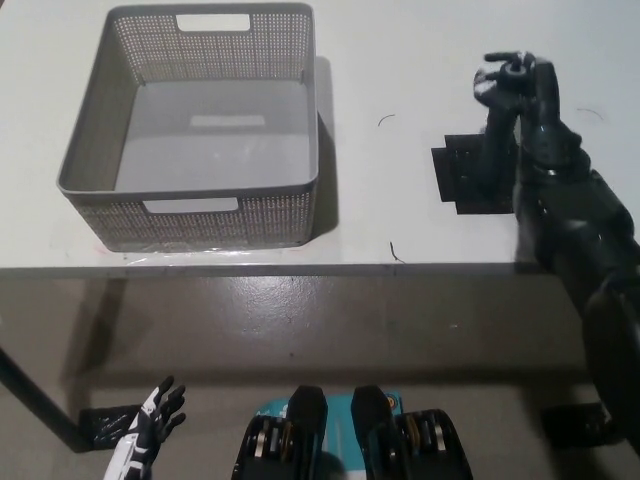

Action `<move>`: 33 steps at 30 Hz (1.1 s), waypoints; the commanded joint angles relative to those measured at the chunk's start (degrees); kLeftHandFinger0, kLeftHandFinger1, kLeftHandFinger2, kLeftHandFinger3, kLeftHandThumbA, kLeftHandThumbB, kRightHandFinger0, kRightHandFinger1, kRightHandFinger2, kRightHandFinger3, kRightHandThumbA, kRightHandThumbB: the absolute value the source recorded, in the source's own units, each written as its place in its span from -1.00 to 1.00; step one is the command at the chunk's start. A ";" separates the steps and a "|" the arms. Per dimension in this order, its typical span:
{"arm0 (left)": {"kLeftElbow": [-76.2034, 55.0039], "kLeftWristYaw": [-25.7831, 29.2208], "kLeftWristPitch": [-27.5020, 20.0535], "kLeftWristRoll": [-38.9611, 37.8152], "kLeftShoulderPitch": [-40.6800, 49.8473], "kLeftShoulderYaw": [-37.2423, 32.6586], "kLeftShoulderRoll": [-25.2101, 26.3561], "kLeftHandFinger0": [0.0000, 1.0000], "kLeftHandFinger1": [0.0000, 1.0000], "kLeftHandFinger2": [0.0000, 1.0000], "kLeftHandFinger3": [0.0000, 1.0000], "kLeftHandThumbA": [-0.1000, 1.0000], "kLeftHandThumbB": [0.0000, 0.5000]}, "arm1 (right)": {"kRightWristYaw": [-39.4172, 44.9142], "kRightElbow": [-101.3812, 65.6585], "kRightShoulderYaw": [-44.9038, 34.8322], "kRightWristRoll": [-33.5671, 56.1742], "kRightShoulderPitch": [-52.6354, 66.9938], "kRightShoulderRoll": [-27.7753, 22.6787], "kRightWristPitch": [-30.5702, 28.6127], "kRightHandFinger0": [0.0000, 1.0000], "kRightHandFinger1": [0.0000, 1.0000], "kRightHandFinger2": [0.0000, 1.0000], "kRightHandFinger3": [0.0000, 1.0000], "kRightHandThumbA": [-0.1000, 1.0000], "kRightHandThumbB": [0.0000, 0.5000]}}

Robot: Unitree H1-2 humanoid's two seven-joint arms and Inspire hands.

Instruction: Use the right hand to pick up a electric screw driver and put it into a container on the left side

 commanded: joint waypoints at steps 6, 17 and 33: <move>-0.51 -1.36 -2.82 -0.82 0.58 -0.47 0.71 1.00 1.00 1.00 1.00 1.00 -0.29 | -5.85 -0.18 1.25 0.36 -2.89 1.22 -2.74 -1.00 -0.76 0.11 0.16 -1.00 -0.44; -0.02 -0.97 -3.01 -0.18 1.36 -0.19 0.60 1.00 1.00 1.00 1.00 1.00 -0.21 | -7.34 -0.64 0.63 1.40 -2.75 2.40 -4.96 -1.00 -0.79 -0.02 -0.07 -1.00 -0.34; 0.47 -1.17 -3.43 -0.37 1.60 0.01 0.73 1.00 1.00 1.00 1.00 1.00 -0.26 | -6.82 -2.53 -0.51 2.92 -5.06 4.38 -9.85 -1.00 -0.75 0.22 0.25 -1.00 -0.51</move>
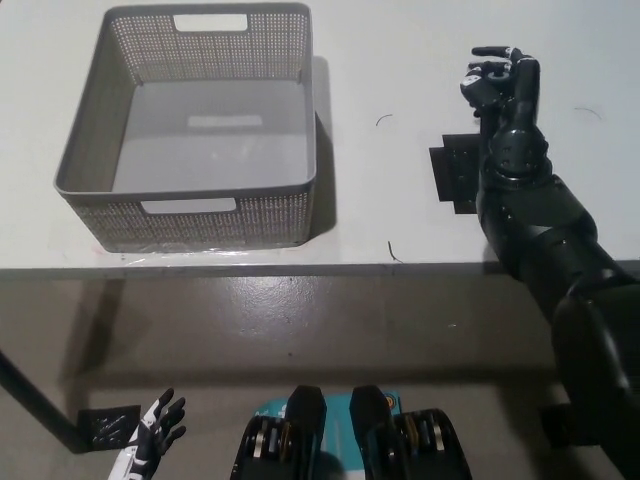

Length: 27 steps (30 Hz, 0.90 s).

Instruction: Use the right hand to pick up a electric screw driver and put it into a container on the left side

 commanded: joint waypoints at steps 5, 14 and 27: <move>-0.56 -0.23 -2.75 0.52 0.62 -0.06 0.39 1.00 1.00 1.00 1.00 1.00 -0.25 | -1.38 -5.07 0.19 1.05 -9.09 1.24 -6.42 -1.00 -0.76 0.18 0.28 -1.00 -0.45; 0.03 -0.61 -3.73 0.16 1.27 -0.18 0.48 1.00 1.00 1.00 1.00 1.00 -0.27 | -2.21 -9.18 1.34 0.22 -11.77 3.16 -8.43 -1.00 -0.72 0.16 0.35 -1.00 -0.49; -1.21 -0.53 -2.84 1.36 5.12 -0.77 0.47 1.00 1.00 1.00 1.00 1.00 -0.19 | -2.28 -12.25 3.61 -0.37 -14.00 10.59 -5.81 -1.00 -0.76 0.15 0.37 -1.00 -0.55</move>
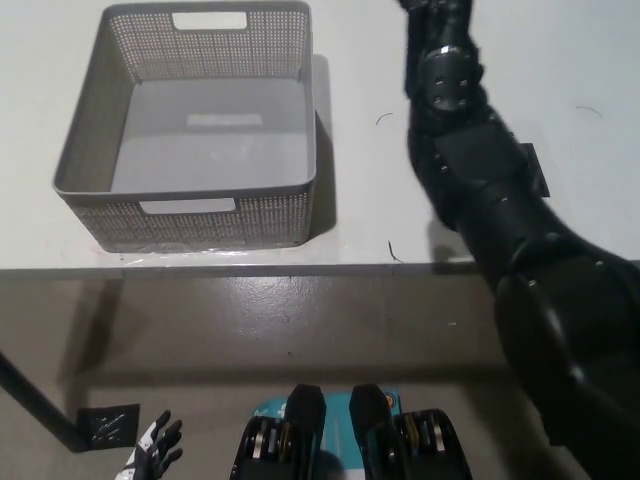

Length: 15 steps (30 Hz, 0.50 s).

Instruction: Use the right hand to pick up a electric screw driver and put it into a container on the left side

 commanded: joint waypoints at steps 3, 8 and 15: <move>-1.25 -0.50 -2.14 1.28 2.24 -0.76 0.39 1.00 1.00 1.00 1.00 1.00 -0.19 | -0.75 -4.62 1.07 -0.38 -7.53 5.13 -1.52 -1.00 -0.78 0.14 0.37 -1.00 -0.56; -1.16 -0.96 -2.92 2.56 3.60 -1.62 1.03 1.00 1.00 1.00 1.00 1.00 -0.24 | -1.48 -5.41 1.60 -0.86 -8.58 8.95 -1.05 -1.00 -0.81 0.06 0.33 -1.00 -0.36; -2.16 -1.83 -1.47 1.73 4.82 -2.41 1.87 1.00 1.00 1.00 1.00 1.00 -0.27 | -2.58 -6.03 1.72 -1.07 -10.27 12.40 -0.58 -1.00 -0.97 -0.01 0.20 -1.00 -0.62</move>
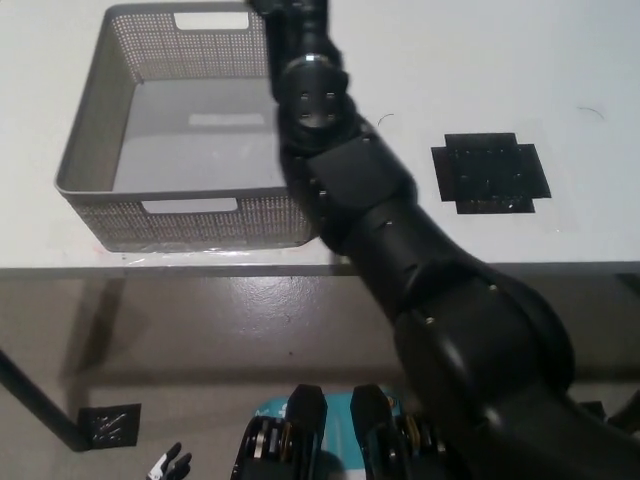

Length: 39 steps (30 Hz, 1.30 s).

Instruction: Use the right hand to pick up a electric screw driver and put it into a container on the left side

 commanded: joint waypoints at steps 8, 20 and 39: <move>-2.25 -0.83 -0.53 1.58 1.06 -1.18 1.75 1.00 1.00 1.00 1.00 1.00 -0.39 | -2.83 -7.44 2.88 -2.83 -5.58 2.79 -0.13 -1.00 -1.00 -0.24 -0.19 -1.00 -0.58; -2.31 -2.03 -0.53 0.79 1.75 -1.65 1.92 1.00 1.00 1.00 1.00 1.00 -0.36 | -1.79 -1.47 4.13 -2.39 0.03 3.46 -0.02 -1.00 -1.00 -0.22 -0.13 -1.00 -0.64; -3.18 -1.87 1.01 2.07 1.36 -2.71 2.33 1.00 1.00 1.00 1.00 1.00 -0.14 | 0.08 7.89 3.29 -1.13 6.40 0.79 -0.67 -1.00 -0.77 0.16 -0.16 -1.00 -0.47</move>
